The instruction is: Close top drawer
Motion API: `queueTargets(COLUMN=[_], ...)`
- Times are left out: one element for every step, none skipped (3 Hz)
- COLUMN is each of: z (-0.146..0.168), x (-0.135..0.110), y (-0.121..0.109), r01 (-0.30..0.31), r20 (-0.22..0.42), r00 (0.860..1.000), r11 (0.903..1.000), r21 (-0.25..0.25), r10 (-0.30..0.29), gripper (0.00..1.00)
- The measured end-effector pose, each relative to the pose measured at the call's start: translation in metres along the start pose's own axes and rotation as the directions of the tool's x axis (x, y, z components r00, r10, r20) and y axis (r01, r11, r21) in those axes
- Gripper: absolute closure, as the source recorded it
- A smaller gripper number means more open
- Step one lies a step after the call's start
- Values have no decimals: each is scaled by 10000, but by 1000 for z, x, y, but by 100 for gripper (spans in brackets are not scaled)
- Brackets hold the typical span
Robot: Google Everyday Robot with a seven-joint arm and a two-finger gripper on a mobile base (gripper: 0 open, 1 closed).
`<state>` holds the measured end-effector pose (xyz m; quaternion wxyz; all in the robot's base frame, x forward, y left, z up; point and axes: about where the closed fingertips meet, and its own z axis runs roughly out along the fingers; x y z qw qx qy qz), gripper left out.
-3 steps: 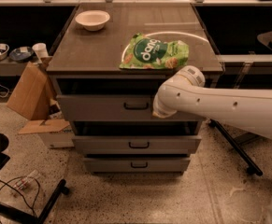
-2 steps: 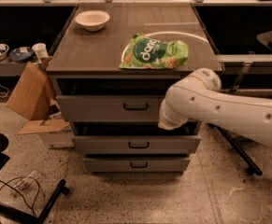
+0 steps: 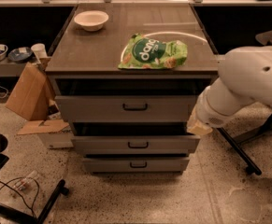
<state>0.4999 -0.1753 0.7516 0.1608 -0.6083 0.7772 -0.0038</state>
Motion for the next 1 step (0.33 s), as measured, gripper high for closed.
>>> queueTargets(z=[-11], x=[1], y=[13], r01=[766], r20=[-50], r00=[9970], r11=[9949], r21=[-653], r10=[-771], gripper=[100])
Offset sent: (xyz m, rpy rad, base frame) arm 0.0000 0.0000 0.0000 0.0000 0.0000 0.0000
